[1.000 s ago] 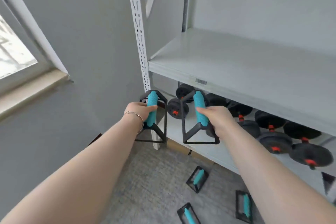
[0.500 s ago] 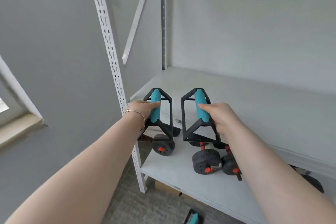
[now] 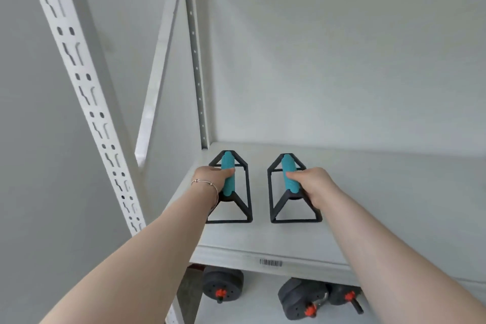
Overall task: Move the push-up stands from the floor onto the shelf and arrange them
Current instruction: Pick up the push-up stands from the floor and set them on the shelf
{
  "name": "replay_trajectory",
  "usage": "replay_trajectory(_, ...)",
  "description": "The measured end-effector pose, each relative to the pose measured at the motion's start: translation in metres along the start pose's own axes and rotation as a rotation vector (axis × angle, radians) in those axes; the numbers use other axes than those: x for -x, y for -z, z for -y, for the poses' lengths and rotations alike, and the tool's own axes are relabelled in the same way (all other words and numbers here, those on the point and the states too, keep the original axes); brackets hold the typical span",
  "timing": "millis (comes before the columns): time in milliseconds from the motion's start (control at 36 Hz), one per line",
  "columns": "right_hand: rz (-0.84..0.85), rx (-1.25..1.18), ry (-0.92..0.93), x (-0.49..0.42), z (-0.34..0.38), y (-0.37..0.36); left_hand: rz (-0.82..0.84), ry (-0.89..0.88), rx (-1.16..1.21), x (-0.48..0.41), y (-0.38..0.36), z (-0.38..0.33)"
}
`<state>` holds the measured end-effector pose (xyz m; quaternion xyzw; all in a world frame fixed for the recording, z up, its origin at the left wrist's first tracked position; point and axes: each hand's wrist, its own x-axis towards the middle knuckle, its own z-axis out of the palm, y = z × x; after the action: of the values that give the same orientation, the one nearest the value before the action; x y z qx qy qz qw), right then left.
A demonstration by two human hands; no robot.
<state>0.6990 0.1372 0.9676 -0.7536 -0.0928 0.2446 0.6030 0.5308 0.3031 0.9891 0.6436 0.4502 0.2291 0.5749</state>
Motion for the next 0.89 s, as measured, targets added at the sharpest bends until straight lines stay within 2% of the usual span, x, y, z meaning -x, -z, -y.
replay_trajectory(306,-0.105,0.007,-0.05,-0.05,0.009,-0.042,0.086,0.024,-0.091,-0.096,-0.018,0.007)
replay_trajectory(639,-0.127,0.053,-0.06,-0.074,-0.006,-0.055,0.114,-0.011,-0.132,-0.134,-0.022,0.023)
replay_trajectory(778,-0.161,0.195,-0.077,-0.074,-0.009,-0.05,0.128,-0.063,-0.225,-0.133,-0.021,0.024)
replay_trajectory(889,-0.191,0.369,-0.013,-0.066,-0.005,-0.05,0.105,-0.11,-0.33,-0.128,-0.022,0.024)
